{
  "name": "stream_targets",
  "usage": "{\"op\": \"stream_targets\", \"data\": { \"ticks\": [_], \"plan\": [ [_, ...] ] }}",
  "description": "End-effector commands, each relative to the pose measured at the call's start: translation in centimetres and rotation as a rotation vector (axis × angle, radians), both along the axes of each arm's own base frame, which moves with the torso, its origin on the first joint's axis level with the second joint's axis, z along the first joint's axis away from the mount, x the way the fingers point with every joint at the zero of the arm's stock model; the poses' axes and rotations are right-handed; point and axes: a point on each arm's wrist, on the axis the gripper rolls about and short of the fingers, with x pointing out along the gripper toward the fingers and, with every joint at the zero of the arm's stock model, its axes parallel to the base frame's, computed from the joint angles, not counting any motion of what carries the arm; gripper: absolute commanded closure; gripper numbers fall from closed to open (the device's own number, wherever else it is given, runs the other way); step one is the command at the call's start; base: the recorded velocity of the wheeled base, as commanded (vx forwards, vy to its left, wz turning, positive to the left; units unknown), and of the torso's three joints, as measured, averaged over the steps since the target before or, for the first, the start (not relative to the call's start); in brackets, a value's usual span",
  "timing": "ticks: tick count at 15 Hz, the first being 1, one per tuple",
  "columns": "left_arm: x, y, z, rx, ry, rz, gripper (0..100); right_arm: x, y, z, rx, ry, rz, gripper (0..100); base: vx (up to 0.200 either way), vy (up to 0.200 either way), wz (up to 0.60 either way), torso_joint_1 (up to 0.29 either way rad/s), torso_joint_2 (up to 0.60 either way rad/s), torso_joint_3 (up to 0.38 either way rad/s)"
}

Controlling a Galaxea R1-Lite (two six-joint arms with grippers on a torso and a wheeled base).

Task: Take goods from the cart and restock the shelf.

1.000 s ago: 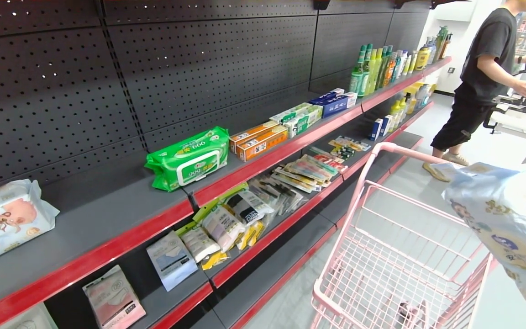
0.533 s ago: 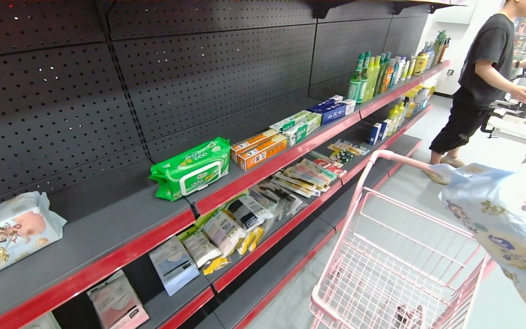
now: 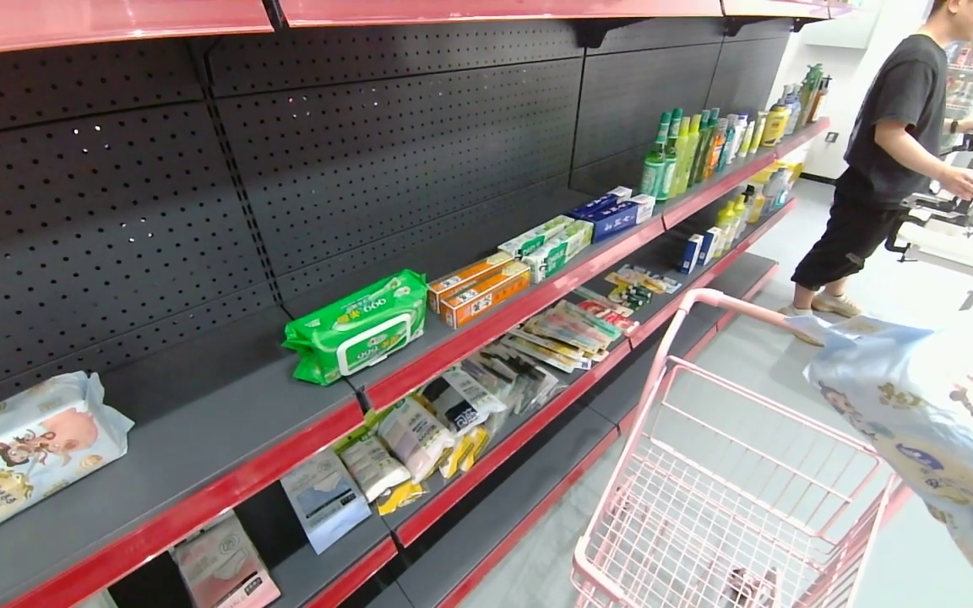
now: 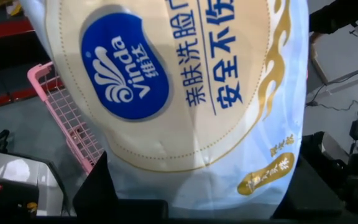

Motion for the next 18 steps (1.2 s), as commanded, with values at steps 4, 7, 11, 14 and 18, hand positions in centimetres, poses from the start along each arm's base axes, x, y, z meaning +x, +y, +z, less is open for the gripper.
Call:
{"op": "stream_targets", "data": {
  "ticks": [4,7,11,14,18],
  "plan": [
    [0.01,0.0,0.0,0.0,0.002,0.001,0,0.1,-0.01,-0.17,-0.014,0.011,0.006,100,0.0,0.0,0.3,0.001,0.0,0.0],
    [0.01,0.0,0.0,0.0,0.002,0.001,0,0.06,0.0,-0.28,-0.014,0.014,0.006,100,0.0,0.0,0.6,0.005,0.0,0.006],
    [0.01,0.0,0.0,0.0,0.002,0.001,0,-0.08,0.0,-0.28,-0.014,0.008,0.006,100,0.0,0.0,0.6,0.009,0.0,0.0],
    [0.01,0.0,0.0,0.0,0.002,0.001,0,-0.18,0.01,-0.24,-0.013,0.002,0.006,100,0.0,0.0,0.6,-0.004,0.0,0.002],
    [0.01,0.0,0.0,-0.002,0.002,0.001,0,-0.58,0.02,-0.09,-0.014,-0.021,0.006,100,0.0,0.0,0.6,0.0,0.0,0.001]
  ]
}}
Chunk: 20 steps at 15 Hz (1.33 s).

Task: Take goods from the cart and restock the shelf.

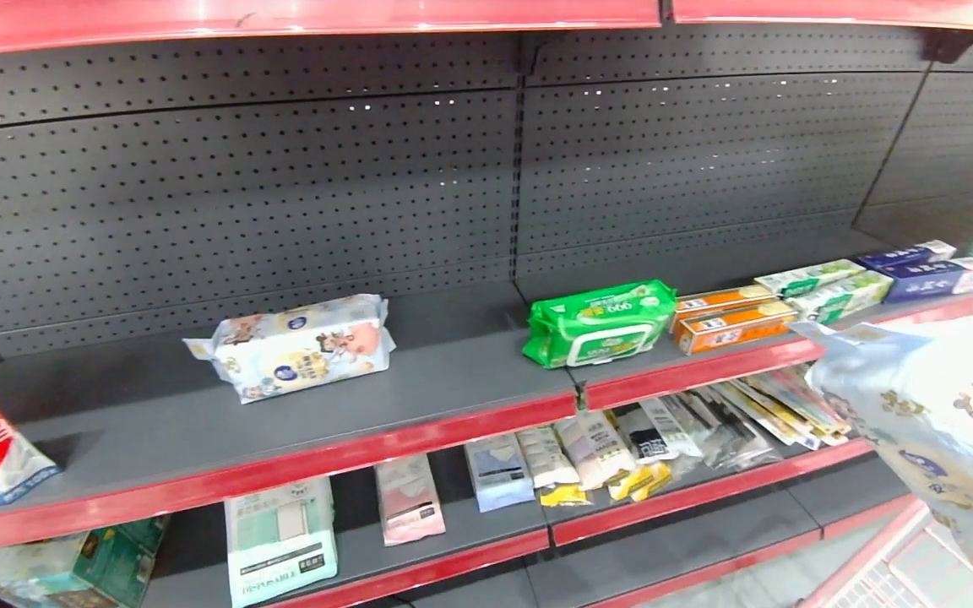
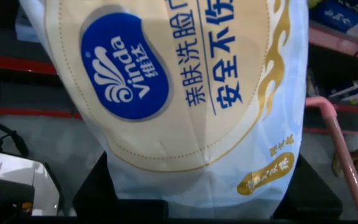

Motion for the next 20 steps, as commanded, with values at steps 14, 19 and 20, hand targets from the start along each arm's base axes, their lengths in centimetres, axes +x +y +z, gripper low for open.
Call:
{"op": "stream_targets", "data": {
  "ticks": [14,19,20],
  "plan": [
    [0.0,0.0,0.0,0.001,0.0,0.001,0,-1.3,0.0,-0.3,0.009,-0.05,-0.006,100,0.029,0.0,0.17,0.001,0.0,0.0],
    [0.0,0.0,0.0,-0.001,0.002,0.001,0,-1.3,0.0,-0.3,0.009,-0.05,-0.006,100,0.12,0.0,0.0,-0.004,-0.01,0.005],
    [0.0,0.0,0.0,-0.001,0.002,0.001,0,-1.3,0.0,-0.3,0.008,-0.051,-0.008,100,0.0,0.0,0.0,0.0,0.0,0.0]
  ]
}}
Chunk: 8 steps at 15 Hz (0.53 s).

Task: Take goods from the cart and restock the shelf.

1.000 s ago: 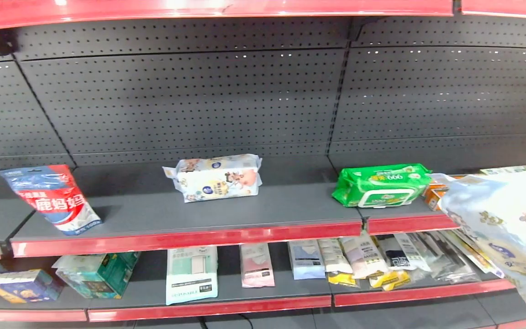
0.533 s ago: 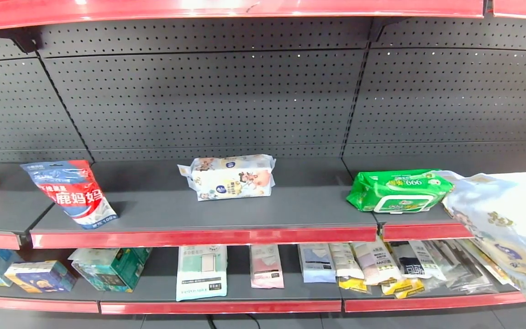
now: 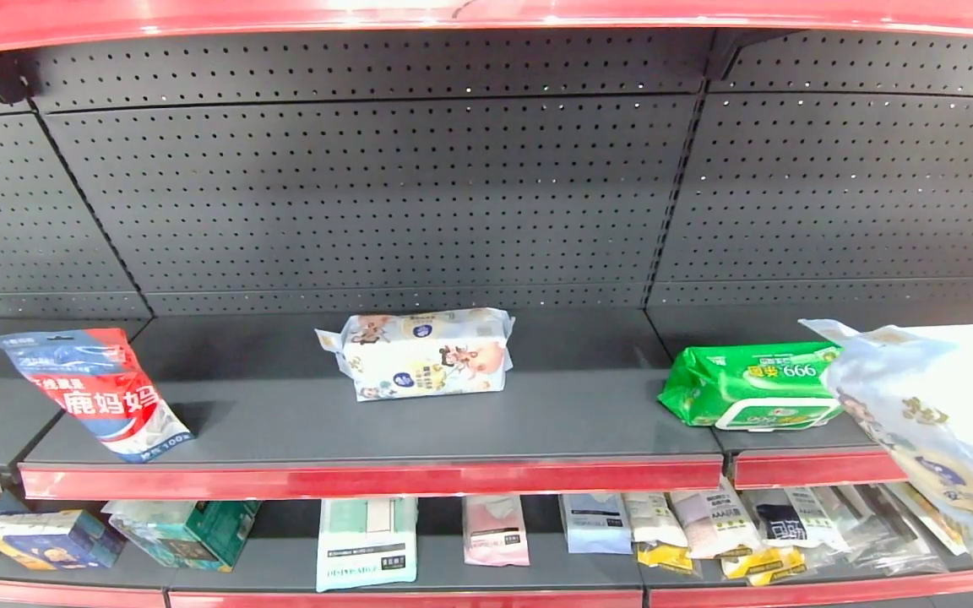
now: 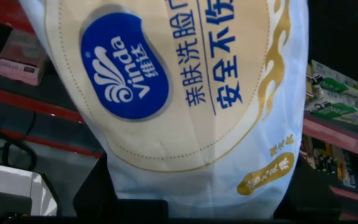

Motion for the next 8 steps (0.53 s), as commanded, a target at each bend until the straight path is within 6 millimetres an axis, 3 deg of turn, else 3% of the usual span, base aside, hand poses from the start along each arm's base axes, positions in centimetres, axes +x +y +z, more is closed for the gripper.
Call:
{"op": "stream_targets", "data": {
  "ticks": [1,4,8],
  "plan": [
    [0.0,0.0,0.0,0.0,0.001,0.001,0,-0.2,0.0,0.0,0.004,-0.013,0.001,100,0.0,0.0,0.0,0.0,0.0,0.0],
    [0.0,0.0,0.0,0.0,0.001,0.001,0,-1.1,0.1,0.0,0.036,-0.054,-0.008,100,0.0,0.0,0.0,0.0,0.0,0.0],
    [0.1,0.0,0.0,0.007,0.012,-0.005,0,-4.1,0.2,-1.5,0.099,-0.178,-0.026,100,0.0,0.0,0.0,0.0,0.0,0.0]
  ]
}}
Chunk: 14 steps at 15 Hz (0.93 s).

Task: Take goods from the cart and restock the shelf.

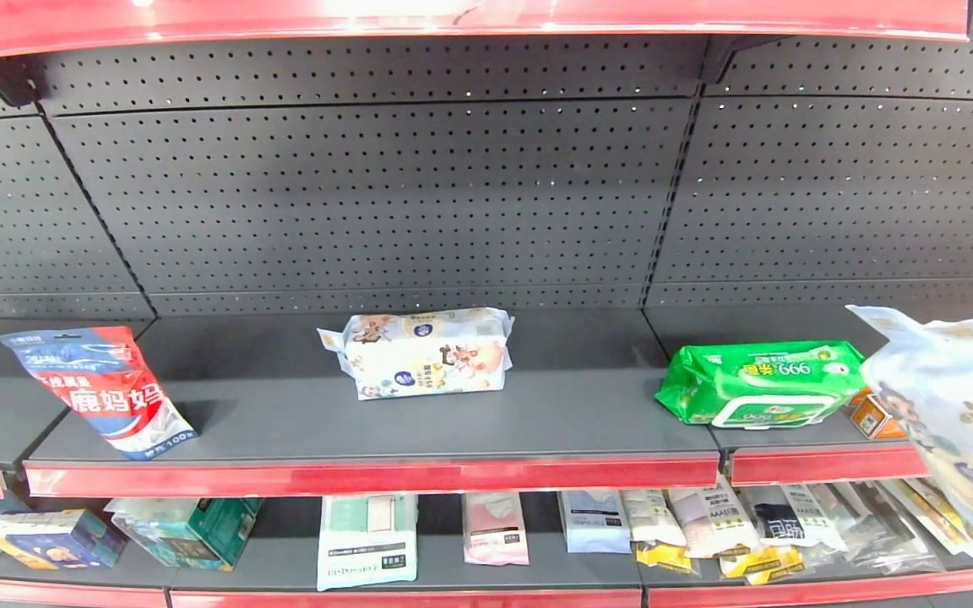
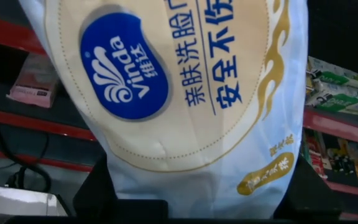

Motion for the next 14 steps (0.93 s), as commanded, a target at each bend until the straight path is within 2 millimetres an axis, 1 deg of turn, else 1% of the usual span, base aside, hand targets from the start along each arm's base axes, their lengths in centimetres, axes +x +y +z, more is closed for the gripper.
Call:
{"op": "stream_targets", "data": {
  "ticks": [1,3,4,5,6,7,8,9,10,11,12,13,14],
  "plan": [
    [0.1,0.0,0.0,0.003,0.016,-0.007,0,-2.1,0.1,-1.0,0.006,-0.095,-0.002,100,0.0,0.0,0.0,0.0,0.0,0.0],
    [0.1,0.0,0.2,0.054,0.014,-0.029,0,-2.5,0.1,-1.2,0.024,-0.118,0.001,100,0.0,0.0,0.0,0.0,0.0,0.0],
    [-0.1,-0.1,1.6,0.06,-0.012,-0.076,0,-2.5,0.1,-1.2,0.037,-0.121,-0.003,100,0.0,0.0,0.0,0.0,0.0,0.0],
    [1.6,-0.2,8.9,-0.035,0.02,-0.106,0,-2.6,0.1,-1.0,0.041,-0.132,-0.013,100,0.0,0.0,0.0,0.0,0.0,0.0],
    [2.7,-0.2,10.7,-0.082,0.043,-0.097,0,-2.6,0.1,-0.9,0.042,-0.137,-0.017,100,0.0,0.0,0.0,0.0,0.0,0.0],
    [5.2,0.0,12.3,-0.098,0.12,-0.024,0,-2.6,0.1,-0.7,0.043,-0.145,-0.023,100,0.0,0.0,0.0,0.0,0.0,0.0],
    [6.6,0.0,12.0,-0.049,0.194,0.006,0,-2.5,0.1,-0.5,0.039,-0.143,-0.035,100,0.0,0.0,0.0,0.0,0.0,0.0],
    [9.2,0.2,11.7,0.002,0.295,0.041,0,-2.3,0.0,0.1,0.036,-0.141,-0.056,100,0.0,0.0,0.0,0.0,0.0,0.0],
    [10.5,0.2,11.5,0.03,0.326,0.019,0,-2.1,0.0,0.3,0.037,-0.136,-0.066,100,0.0,0.0,0.0,0.0,0.0,0.0],
    [12.6,0.2,11.3,0.139,0.374,-0.009,0,-2.1,0.0,0.2,0.043,-0.131,-0.078,100,0.0,0.0,0.0,0.0,0.0,0.0],
    [15.6,0.5,11.5,0.263,0.407,-0.064,0,-2.1,-0.1,0.2,0.047,-0.132,-0.088,100,0.0,0.0,0.0,0.0,0.0,0.0],
    [17.9,0.7,12.5,0.267,0.397,-0.155,0,-2.0,-0.1,0.3,0.041,-0.13,-0.091,100,0.0,0.0,0.0,0.0,0.0,0.0],
    [20.3,0.9,13.3,0.279,0.404,-0.196,0,-1.9,-0.1,0.4,0.041,-0.124,-0.092,100,0.0,0.0,0.0,0.0,0.0,0.0]
  ]
}}
